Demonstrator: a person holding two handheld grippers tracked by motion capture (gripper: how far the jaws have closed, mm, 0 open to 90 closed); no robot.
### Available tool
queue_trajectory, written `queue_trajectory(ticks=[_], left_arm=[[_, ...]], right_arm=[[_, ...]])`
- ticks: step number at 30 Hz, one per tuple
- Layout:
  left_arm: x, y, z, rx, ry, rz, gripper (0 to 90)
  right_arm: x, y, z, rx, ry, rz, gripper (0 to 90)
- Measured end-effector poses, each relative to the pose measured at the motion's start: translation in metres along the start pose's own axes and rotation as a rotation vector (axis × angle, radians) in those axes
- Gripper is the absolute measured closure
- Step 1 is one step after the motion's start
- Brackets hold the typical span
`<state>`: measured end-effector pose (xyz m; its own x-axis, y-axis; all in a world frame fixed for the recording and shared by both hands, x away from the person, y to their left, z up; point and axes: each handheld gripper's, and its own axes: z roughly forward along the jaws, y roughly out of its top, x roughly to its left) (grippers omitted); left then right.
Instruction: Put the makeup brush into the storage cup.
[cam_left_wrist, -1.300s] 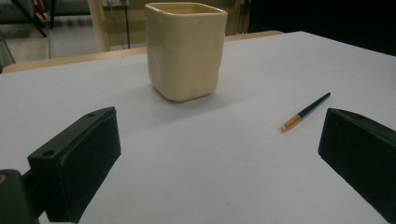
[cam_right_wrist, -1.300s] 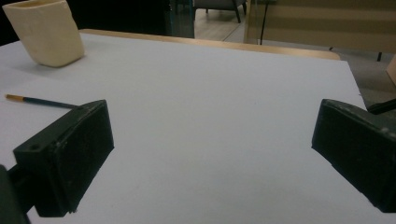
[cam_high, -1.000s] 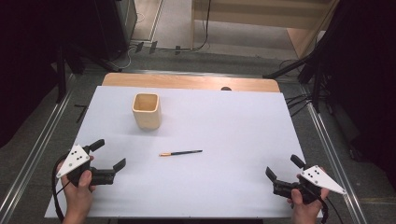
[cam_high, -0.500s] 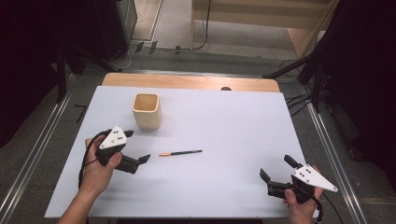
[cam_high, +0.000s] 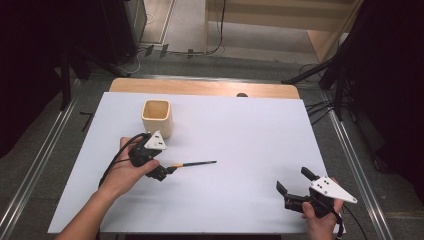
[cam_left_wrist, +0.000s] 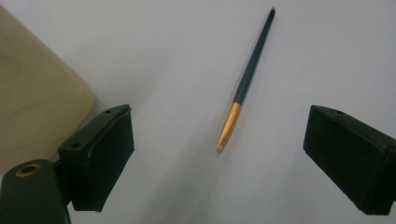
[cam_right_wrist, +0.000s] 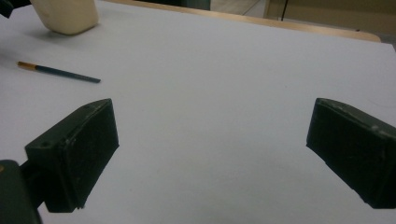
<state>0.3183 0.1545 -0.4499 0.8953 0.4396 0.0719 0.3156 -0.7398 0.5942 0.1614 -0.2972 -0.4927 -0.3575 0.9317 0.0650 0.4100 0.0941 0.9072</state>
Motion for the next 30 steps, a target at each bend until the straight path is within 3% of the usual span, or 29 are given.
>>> queue_trajectory(ticks=[1,5,8,9,12,15,18,24,27,30], left_arm=[[-0.002,0.004,0.008,0.048,0.008,0.026,9.6],[-0.005,0.014,0.019,0.09,0.008,0.036,14.9],[-0.008,0.019,0.023,0.117,0.022,0.035,29.2],[-0.01,0.023,0.028,0.151,0.018,0.061,37.1],[-0.014,0.029,0.034,0.178,0.025,0.093,48.0],[-0.017,0.035,0.04,0.203,-0.001,0.117,56.9],[-0.018,0.038,0.047,0.243,0.004,0.15,61.3],[-0.016,0.042,0.054,0.272,-0.017,0.151,67.9],[-0.015,0.042,0.06,0.298,-0.054,0.132,69.9],[-0.013,0.042,0.061,0.295,-0.084,0.129,78.5]], right_arm=[[0.001,0.0,0.001,0.003,0.002,0.001,2.8],[0.003,-0.001,0.003,0.017,0.002,-0.006,3.7],[0.004,-0.001,0.004,0.02,0.001,-0.01,3.8],[0.004,-0.002,0.005,0.028,-0.002,-0.012,4.5],[0.004,-0.002,0.006,0.033,-0.003,-0.009,5.0],[0.004,-0.002,0.007,0.037,-0.002,-0.013,5.4],[0.004,-0.003,0.007,0.043,-0.003,-0.013,5.7],[0.004,-0.003,0.008,0.047,-0.003,-0.014,6.0],[0.004,-0.003,0.009,0.052,-0.003,-0.01,6.1],[0.004,-0.004,0.01,0.058,-0.004,-0.009,6.1]])
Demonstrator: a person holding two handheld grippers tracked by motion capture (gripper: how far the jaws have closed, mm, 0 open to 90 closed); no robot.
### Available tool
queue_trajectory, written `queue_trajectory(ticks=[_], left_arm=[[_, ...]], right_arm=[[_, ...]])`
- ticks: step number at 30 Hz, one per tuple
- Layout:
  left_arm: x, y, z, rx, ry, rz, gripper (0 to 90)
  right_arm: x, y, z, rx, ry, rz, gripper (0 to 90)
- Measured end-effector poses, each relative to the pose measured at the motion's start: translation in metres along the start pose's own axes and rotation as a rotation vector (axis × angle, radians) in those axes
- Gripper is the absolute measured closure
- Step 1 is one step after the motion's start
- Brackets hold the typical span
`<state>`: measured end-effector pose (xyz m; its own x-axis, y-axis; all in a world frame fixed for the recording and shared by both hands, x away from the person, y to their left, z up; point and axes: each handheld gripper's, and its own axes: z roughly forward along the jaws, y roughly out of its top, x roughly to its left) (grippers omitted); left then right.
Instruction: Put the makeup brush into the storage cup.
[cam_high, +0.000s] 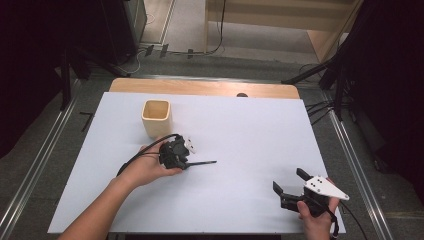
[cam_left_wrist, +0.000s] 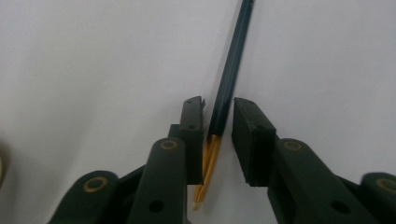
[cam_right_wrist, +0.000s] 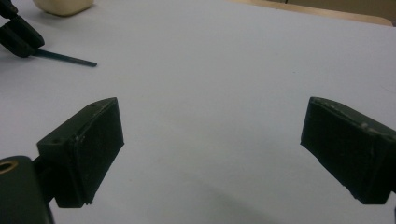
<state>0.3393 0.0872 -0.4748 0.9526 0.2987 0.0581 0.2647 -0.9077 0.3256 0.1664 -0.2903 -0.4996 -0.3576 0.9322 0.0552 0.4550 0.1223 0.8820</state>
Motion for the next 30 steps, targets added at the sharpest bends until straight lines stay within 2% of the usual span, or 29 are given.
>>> queue_trajectory(ticks=[1,2,3,8,12,14,17,20,23,26,30], left_arm=[[-0.001,0.0,0.0,-0.001,-0.021,0.012,82.8],[-0.001,0.0,0.0,0.0,-0.021,0.012,84.6],[-0.001,0.0,0.0,0.0,-0.016,0.026,84.7],[-0.002,-0.001,0.0,-0.011,-0.007,0.021,85.0],[-0.002,-0.005,-0.006,-0.09,-0.003,-0.019,85.1],[-0.003,-0.008,-0.011,-0.152,-0.001,-0.051,85.1],[-0.003,-0.013,-0.021,-0.237,-0.002,-0.083,85.1],[-0.007,-0.019,-0.028,-0.313,0.017,-0.119,85.1],[-0.01,-0.026,-0.033,-0.359,0.017,-0.137,85.1],[-0.014,-0.033,-0.038,-0.428,0.011,-0.17,85.1],[-0.018,-0.04,-0.044,-0.495,0.013,-0.201,85.2]], right_arm=[[0.0,0.0,0.0,0.002,0.002,-0.001,6.2],[0.001,0.0,0.001,0.003,0.001,-0.001,6.2],[0.001,0.0,0.001,0.004,0.002,-0.003,6.2],[0.004,0.001,0.003,0.008,0.007,-0.012,6.2],[0.007,0.002,0.004,0.004,0.026,0.002,6.2],[0.009,0.003,0.004,0.002,0.036,0.018,6.3],[0.014,0.008,0.006,-0.005,0.037,0.003,6.2],[0.02,0.014,0.01,-0.011,0.047,-0.008,6.3],[0.029,0.022,0.015,-0.012,0.064,-0.028,6.3],[0.036,0.028,0.018,-0.016,0.089,-0.034,6.4],[0.046,0.039,0.022,-0.027,0.109,-0.035,6.7]])
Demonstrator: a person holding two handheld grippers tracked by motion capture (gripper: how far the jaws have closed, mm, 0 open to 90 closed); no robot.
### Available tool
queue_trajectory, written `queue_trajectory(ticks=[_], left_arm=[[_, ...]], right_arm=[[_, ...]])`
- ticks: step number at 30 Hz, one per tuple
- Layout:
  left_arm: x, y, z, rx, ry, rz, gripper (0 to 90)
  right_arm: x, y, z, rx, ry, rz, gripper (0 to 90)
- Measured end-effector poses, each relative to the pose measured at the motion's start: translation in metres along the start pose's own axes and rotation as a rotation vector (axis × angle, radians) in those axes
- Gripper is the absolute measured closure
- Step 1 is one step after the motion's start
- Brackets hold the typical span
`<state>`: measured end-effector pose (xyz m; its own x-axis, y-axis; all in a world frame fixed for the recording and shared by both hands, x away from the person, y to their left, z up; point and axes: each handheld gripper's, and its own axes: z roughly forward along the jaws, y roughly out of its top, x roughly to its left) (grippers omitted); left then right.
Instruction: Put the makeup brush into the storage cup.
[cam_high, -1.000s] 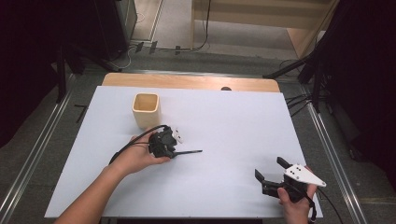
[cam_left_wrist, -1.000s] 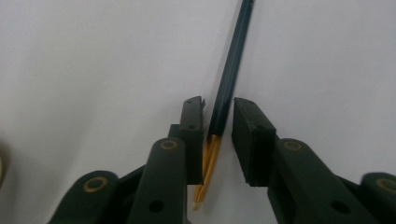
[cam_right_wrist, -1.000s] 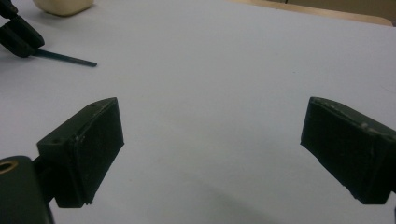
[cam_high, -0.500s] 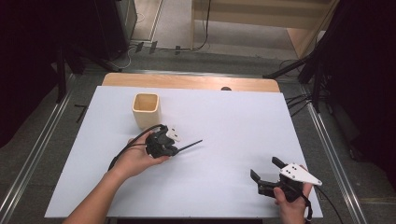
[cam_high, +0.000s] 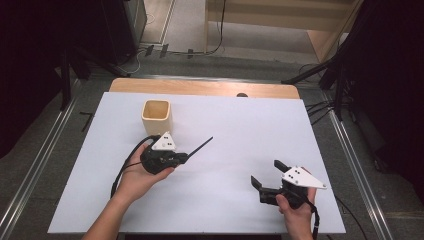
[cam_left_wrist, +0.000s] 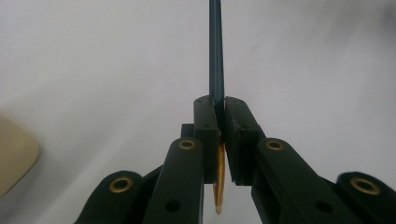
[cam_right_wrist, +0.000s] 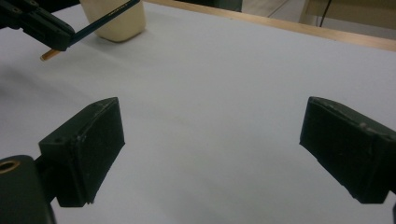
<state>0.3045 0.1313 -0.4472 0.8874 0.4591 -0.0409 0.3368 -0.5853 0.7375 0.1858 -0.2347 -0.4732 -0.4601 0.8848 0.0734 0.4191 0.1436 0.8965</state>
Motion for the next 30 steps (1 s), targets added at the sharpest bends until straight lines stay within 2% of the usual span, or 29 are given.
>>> queue_trajectory(ticks=[7,14,18,21,24,27,30], left_arm=[[-0.005,-0.01,-0.014,-0.112,0.006,-0.05,85.2],[-0.002,-0.016,-0.023,-0.186,0.001,-0.088,85.2],[-0.004,-0.017,-0.023,-0.202,-0.012,-0.092,85.2],[-0.01,-0.02,-0.021,-0.235,-0.038,-0.105,85.2],[-0.016,-0.02,-0.018,-0.25,-0.042,-0.104,85.2],[-0.02,-0.021,-0.015,-0.285,-0.056,-0.115,85.2],[-0.025,-0.022,-0.012,-0.31,-0.067,-0.122,85.2]], right_arm=[[0.019,0.025,0.009,-0.061,0.018,-0.007,13.1],[0.047,0.049,0.028,-0.11,0.102,-0.008,13.3],[0.064,0.062,0.039,-0.118,0.146,0.002,13.9],[0.072,0.069,0.046,-0.121,0.166,0.042,14.9],[0.077,0.073,0.055,-0.104,0.152,0.126,19.0],[0.078,0.07,0.064,-0.084,0.17,0.211,21.1],[0.078,0.067,0.068,-0.082,0.166,0.247,28.7]])
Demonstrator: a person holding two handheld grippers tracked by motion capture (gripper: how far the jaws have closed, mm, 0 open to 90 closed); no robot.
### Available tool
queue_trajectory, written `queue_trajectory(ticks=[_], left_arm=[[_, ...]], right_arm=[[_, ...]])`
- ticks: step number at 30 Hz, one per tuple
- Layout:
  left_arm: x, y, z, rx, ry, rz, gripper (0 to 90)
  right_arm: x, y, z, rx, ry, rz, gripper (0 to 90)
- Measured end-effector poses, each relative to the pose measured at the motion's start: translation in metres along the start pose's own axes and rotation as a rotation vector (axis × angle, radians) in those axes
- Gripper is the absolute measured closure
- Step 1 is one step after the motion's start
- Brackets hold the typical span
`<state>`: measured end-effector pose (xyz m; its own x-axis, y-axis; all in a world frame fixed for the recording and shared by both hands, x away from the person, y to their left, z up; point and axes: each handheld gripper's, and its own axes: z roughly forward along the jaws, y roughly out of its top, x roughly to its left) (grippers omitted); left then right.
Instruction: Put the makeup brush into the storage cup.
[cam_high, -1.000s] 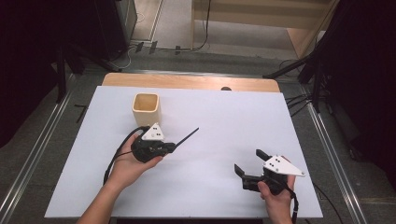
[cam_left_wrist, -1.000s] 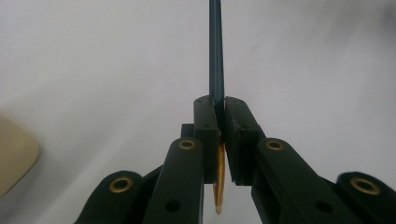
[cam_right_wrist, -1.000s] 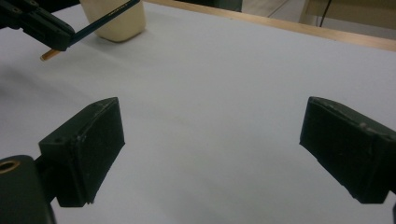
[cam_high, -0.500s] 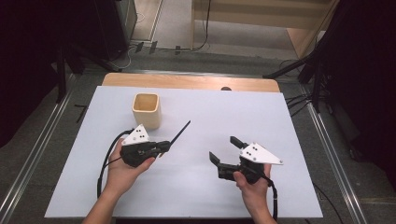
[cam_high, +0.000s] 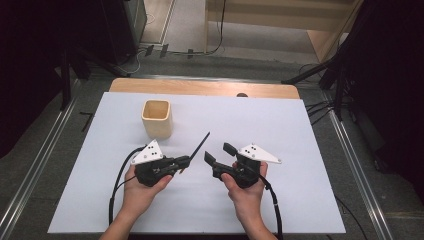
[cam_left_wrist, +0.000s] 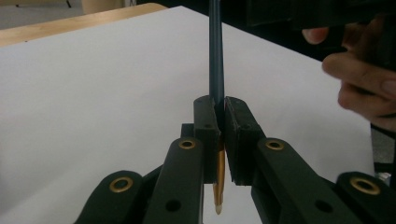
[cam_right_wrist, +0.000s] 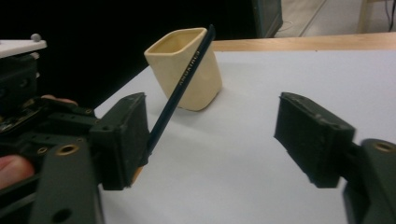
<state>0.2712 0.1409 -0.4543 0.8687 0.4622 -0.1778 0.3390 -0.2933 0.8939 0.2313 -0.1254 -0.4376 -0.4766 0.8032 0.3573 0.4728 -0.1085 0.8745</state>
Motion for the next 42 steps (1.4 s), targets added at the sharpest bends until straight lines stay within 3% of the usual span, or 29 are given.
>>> queue_trajectory(ticks=[4,10,16,22,25,27,29,32,34,35,37,41,42], left_arm=[[-0.005,-0.003,0.005,-0.026,-0.001,-0.009,85.2],[-0.012,-0.006,0.012,-0.046,0.003,-0.007,85.2],[-0.018,-0.009,0.017,-0.057,-0.001,-0.01,85.2],[-0.024,-0.01,0.021,-0.067,0.0,-0.001,85.2],[-0.025,-0.01,0.022,-0.07,0.002,0.0,85.2],[-0.025,-0.011,0.024,-0.063,-0.005,0.002,85.2],[-0.023,-0.012,0.028,-0.032,-0.046,-0.04,84.9],[-0.021,-0.014,0.029,-0.031,-0.05,-0.056,82.8],[-0.02,-0.014,0.03,-0.028,-0.053,-0.063,74.8],[-0.019,-0.014,0.029,-0.027,-0.045,-0.068,70.8],[-0.019,-0.014,0.03,-0.023,-0.036,-0.07,67.5],[-0.022,-0.013,0.032,-0.009,-0.033,-0.055,67.3],[-0.022,-0.013,0.032,-0.009,-0.033,-0.055,68.0]], right_arm=[[-0.001,-0.003,0.002,-0.008,0.004,0.043,38.5],[0.002,-0.008,0.006,-0.017,0.005,0.097,44.4],[0.004,-0.011,0.008,-0.024,0.049,0.127,49.5],[-0.001,-0.017,0.012,-0.03,0.079,0.217,59.2],[-0.005,-0.02,0.014,-0.02,0.121,0.247,62.8],[-0.005,-0.021,0.014,-0.015,0.14,0.275,70.5],[-0.004,-0.022,0.014,-0.012,0.131,0.266,84.3],[-0.003,-0.023,0.014,-0.008,0.113,0.235,85.2],[-0.002,-0.023,0.014,-0.014,0.1,0.208,85.2],[0.0,-0.021,0.013,-0.021,0.083,0.157,85.2],[0.002,-0.02,0.012,-0.022,0.074,0.121,85.2],[0.01,-0.017,0.011,-0.019,0.056,0.021,85.2],[0.01,-0.017,0.011,-0.019,0.056,0.021,85.2]])
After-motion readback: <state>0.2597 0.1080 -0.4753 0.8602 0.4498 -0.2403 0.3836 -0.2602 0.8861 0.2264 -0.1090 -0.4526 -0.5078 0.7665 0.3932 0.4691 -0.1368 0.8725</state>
